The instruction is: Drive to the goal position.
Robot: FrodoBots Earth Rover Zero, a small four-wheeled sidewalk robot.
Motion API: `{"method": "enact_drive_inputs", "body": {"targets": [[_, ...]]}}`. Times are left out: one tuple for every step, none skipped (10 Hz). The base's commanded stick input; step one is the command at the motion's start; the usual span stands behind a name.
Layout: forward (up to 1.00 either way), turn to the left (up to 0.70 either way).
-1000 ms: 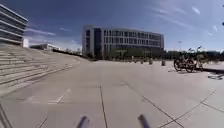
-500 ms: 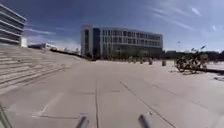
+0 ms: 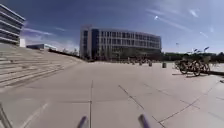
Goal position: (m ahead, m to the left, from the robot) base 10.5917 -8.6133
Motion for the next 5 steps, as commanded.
{"method": "enact_drive_inputs", "body": {"targets": [[0.7, 0.26], [0.7, 0.08], [0.7, 0.0], [0.7, 0.0], [0.7, 0.0]]}}
